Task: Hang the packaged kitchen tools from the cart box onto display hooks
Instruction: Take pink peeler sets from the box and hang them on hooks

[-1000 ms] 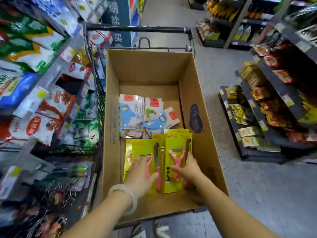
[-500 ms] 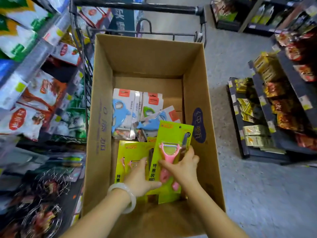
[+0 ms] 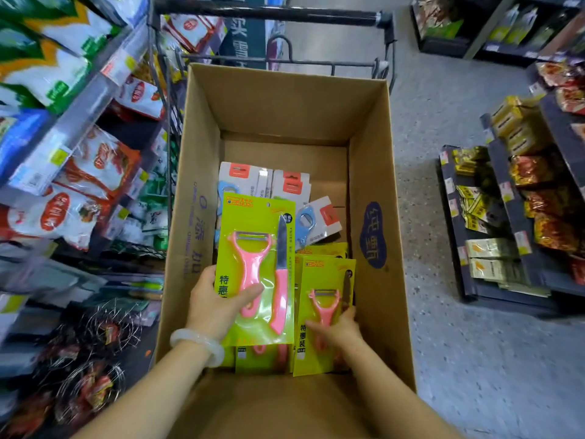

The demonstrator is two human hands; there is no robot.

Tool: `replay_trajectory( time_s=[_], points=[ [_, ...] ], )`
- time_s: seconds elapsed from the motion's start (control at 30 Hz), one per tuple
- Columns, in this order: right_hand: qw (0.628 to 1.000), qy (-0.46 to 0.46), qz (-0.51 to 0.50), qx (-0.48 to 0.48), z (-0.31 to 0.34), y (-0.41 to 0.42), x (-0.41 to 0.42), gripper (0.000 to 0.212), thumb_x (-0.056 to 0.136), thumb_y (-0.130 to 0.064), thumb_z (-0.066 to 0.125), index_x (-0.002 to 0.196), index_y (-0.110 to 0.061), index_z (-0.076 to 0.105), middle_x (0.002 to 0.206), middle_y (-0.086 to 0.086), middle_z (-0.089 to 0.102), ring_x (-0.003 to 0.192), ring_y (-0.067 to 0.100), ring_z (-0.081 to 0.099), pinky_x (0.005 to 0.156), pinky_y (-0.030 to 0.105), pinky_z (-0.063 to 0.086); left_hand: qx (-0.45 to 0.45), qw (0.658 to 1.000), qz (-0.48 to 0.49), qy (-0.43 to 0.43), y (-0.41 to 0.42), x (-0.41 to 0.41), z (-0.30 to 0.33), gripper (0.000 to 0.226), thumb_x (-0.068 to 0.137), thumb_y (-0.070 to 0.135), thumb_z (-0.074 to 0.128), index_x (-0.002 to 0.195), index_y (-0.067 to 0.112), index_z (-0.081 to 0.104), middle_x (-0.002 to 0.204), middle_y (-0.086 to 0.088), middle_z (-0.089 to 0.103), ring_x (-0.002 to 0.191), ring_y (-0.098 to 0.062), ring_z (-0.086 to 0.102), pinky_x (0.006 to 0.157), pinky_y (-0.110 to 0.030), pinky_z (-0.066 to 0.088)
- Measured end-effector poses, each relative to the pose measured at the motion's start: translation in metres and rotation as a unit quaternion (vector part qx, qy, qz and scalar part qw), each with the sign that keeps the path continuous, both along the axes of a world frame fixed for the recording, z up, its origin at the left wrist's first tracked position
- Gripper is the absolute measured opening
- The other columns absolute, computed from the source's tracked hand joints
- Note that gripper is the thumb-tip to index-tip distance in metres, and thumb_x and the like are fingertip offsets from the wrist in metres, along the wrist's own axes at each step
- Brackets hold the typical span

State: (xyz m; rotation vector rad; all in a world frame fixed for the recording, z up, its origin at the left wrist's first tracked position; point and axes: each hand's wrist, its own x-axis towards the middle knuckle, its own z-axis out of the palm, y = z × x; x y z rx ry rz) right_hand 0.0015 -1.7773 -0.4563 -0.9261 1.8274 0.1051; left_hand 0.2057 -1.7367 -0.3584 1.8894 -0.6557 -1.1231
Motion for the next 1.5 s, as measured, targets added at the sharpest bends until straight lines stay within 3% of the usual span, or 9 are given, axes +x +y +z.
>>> replay_trajectory(
  time_s=[0.27,0.63,0.77,0.93,1.07,1.17,1.27,1.37,1.5],
  points=[
    [0.99,0.057,0.028,-0.126,0.005,0.008,0.003,0.108,0.055,-0.043,0.086,0.136,-0.004,0.026,0.14,0.02,0.034,0.13,0.037,0.035,0.107,0.043,0.033,-0.004,1.0,0.012,-0.011,0.009,0.0,0.01,0.037,0.064,0.011,0.084,0.092,0.015,0.059,0.091,-0.006,0.068,0.085,-0.025,0.063,0.079,-0.04,0.051],
    [0.919,-0.205,0.078,-0.327,0.129,-0.048,0.058,0.094,0.054,-0.034,0.088,0.125,-0.011,0.031,0.116,0.012,0.052,0.107,0.034,0.057,0.09,0.051,0.049,-0.123,0.981,0.146,0.022,0.053,0.023,0.069,0.043,0.066,-0.009,0.075,0.1,0.009,0.058,0.083,0.0,0.069,0.063,-0.003,0.067,0.058,-0.017,0.052],
    [0.868,-0.318,0.147,-0.352,0.174,-0.017,0.112,0.09,0.057,-0.016,0.088,0.128,-0.008,0.033,0.114,0.006,0.047,0.1,0.019,0.05,0.087,0.023,0.039,-0.162,0.95,0.264,-0.044,0.106,0.045,0.095,0.046,0.058,0.012,0.084,0.091,0.025,0.056,0.088,0.003,0.068,0.081,-0.017,0.065,0.078,-0.033,0.05],
    [0.808,-0.419,0.283,-0.301,0.211,0.069,0.181,0.117,0.024,-0.067,0.084,0.123,-0.029,0.034,0.123,0.006,0.057,0.107,0.025,0.061,0.093,0.049,0.05,-0.197,0.909,0.348,-0.117,0.203,0.065,0.132,0.055,0.052,0.011,0.086,0.093,0.028,0.053,0.091,0.005,0.068,0.08,-0.01,0.067,0.072,-0.026,0.054],
    [0.754,-0.493,0.343,-0.266,0.246,0.159,0.23,0.093,0.051,-0.03,0.089,0.125,-0.018,0.035,0.116,0.011,0.06,0.089,0.016,0.063,0.077,0.029,0.055,-0.211,0.865,0.423,-0.169,0.308,0.069,0.156,0.04,0.057,0.005,0.085,0.082,0.017,0.056,0.074,0.004,0.068,0.063,-0.007,0.065,0.06,-0.023,0.052],
    [0.721,-0.513,0.381,-0.268,0.264,0.241,0.251,0.111,0.036,-0.058,0.088,0.126,-0.017,0.037,0.118,0.017,0.058,0.091,0.029,0.062,0.081,0.046,0.053,-0.208,0.811,0.502,-0.214,0.407,0.064,0.173,0.038,0.058,0.008,0.086,0.079,0.017,0.055,0.073,-0.001,0.067,0.067,-0.02,0.064,0.065,-0.036,0.054],
    [0.684,-0.533,0.43,-0.249,0.277,0.34,0.256,0.124,0.023,-0.08,0.075,0.126,-0.023,0.035,0.113,0.013,0.055,0.079,0.018,0.049,0.062,0.03,0.042,-0.211,0.762,0.558,-0.252,0.515,0.043,0.19,0.035,0.061,0.009,0.084,0.082,0.011,0.057,0.077,-0.008,0.067,0.069,-0.019,0.063,0.065,-0.032,0.052],
    [0.651,-0.563,0.462,-0.216,0.295,0.444,0.253,0.105,0.043,-0.061,0.083,0.127,-0.022,0.034,0.096,0.004,0.049,0.059,0.012,0.045,0.039,0.017,0.039,-0.217,0.717,0.593,-0.295,0.615,0.013,0.21,0.031,0.064,0.003,0.082,0.075,0.016,0.055,0.069,0.0,0.063,0.058,-0.002,0.058,0.058,-0.014,0.048],
    [0.607,-0.594,0.501,-0.167,0.31,0.566,0.252,0.097,0.048,-0.052,0.083,0.127,-0.023,0.034,0.103,0.005,0.061,0.058,0.017,0.051,0.033,0.018,0.036,-0.204,0.667,0.636,-0.331,0.732,-0.031,0.226,0.03,0.063,0.007,0.082,0.075,0.017,0.056,0.068,0.002,0.064,0.058,-0.007,0.06,0.058,-0.024,0.051]
  ],
)
